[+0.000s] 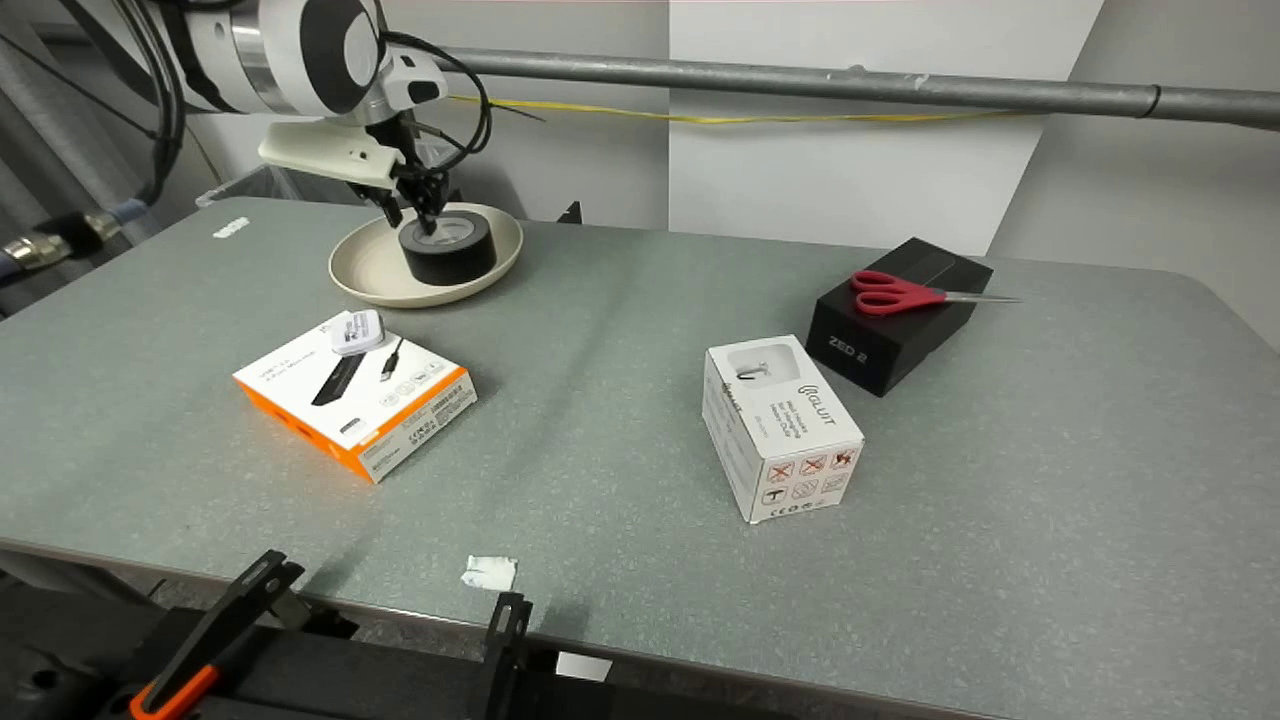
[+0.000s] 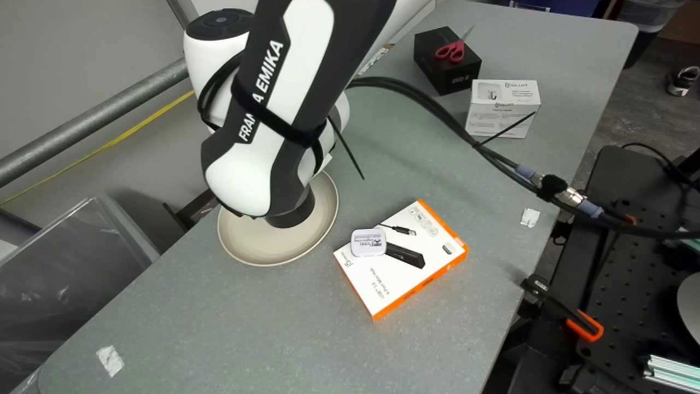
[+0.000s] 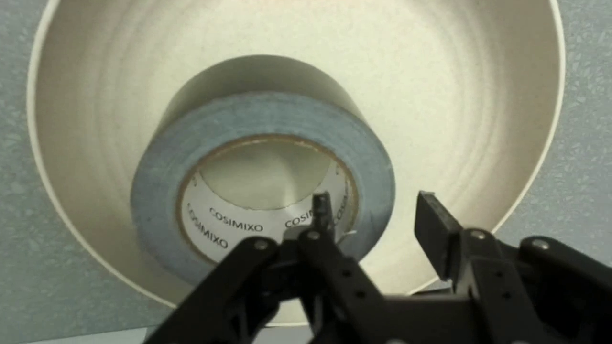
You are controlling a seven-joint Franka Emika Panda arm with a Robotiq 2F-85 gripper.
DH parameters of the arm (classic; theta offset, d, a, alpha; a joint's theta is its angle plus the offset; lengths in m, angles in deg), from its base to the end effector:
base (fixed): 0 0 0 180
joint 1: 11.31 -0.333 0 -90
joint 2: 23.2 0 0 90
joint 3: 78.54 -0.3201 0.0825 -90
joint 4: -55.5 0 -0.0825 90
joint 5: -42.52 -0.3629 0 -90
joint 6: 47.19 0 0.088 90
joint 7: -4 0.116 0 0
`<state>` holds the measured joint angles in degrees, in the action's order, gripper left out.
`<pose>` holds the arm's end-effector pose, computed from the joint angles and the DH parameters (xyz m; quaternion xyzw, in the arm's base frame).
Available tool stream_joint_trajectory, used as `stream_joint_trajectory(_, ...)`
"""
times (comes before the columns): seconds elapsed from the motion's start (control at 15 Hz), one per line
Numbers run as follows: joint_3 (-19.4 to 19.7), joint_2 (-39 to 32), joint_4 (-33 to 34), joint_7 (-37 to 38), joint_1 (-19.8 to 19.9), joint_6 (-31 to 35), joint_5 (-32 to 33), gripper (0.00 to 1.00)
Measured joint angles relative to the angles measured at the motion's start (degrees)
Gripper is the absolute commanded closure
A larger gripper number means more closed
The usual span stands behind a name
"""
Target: Put the black tape on the plate
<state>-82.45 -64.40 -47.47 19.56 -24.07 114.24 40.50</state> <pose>0.6445 0.1862 0.1897 -0.9880 0.0178 -0.1365 0.0696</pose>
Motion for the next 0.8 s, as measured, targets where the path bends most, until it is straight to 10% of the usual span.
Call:
stream_joint_trajectory(0.2, -0.37, 0.47, 0.13, -0.37, -0.16, 0.00, 0.00, 0.00)
stream_joint_trajectory(0.8, -0.62, 1.16, 0.30, -0.50, -0.12, 0.00, -0.12, 0.00)
